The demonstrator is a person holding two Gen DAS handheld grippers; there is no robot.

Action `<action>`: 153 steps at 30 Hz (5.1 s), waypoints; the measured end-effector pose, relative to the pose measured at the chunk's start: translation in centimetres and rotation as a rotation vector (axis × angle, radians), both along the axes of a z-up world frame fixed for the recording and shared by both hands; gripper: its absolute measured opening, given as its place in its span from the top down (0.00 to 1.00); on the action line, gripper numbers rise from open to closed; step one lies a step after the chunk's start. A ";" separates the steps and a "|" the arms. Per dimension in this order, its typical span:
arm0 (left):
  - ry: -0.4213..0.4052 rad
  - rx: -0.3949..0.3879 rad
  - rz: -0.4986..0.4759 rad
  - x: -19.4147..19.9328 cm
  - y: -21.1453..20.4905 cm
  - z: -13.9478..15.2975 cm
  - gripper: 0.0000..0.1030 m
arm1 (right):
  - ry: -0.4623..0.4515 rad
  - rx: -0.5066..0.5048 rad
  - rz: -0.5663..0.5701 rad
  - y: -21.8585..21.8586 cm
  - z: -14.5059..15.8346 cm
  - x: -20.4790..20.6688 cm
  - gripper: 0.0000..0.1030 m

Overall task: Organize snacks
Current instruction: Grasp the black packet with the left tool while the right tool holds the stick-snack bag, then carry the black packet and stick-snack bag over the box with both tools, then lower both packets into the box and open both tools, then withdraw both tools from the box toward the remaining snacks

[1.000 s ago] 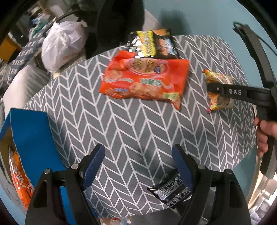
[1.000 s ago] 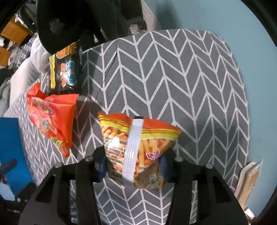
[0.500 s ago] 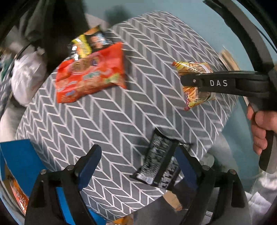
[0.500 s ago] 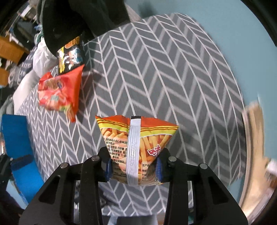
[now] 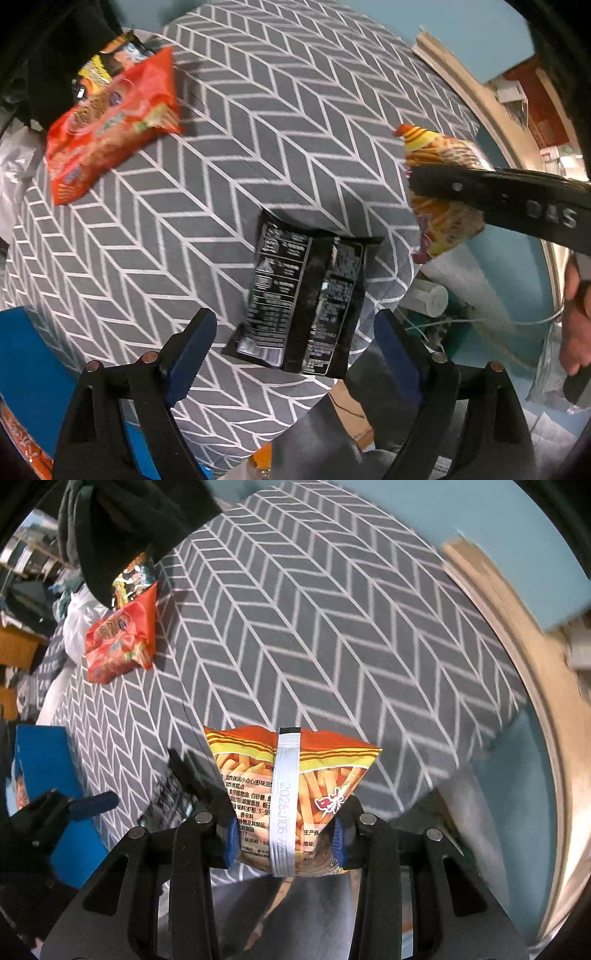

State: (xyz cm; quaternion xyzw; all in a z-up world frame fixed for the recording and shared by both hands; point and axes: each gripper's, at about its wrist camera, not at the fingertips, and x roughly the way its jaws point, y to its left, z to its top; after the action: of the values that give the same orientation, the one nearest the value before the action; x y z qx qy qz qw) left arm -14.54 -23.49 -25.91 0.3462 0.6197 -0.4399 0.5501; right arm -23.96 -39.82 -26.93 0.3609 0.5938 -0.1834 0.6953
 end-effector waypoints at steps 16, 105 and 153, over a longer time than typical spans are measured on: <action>-0.020 0.067 -0.012 -3.6 -2.1 -6.1 0.10 | 0.025 0.008 -0.083 0.9 0.3 -1.0 0.65; -0.246 -0.024 1.244 17.6 37.8 10.5 0.34 | -0.245 -0.010 1.121 37.1 11.4 30.9 0.65; -0.170 -0.030 1.285 19.6 30.5 13.3 0.24 | -0.225 -0.095 1.125 27.4 10.0 34.6 0.36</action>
State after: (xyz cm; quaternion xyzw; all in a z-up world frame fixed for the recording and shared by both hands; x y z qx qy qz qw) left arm 5.06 7.04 -12.64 -0.0675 0.6516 -0.0028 0.7556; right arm 10.66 -12.40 -16.98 -0.0249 0.6078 0.2279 0.7603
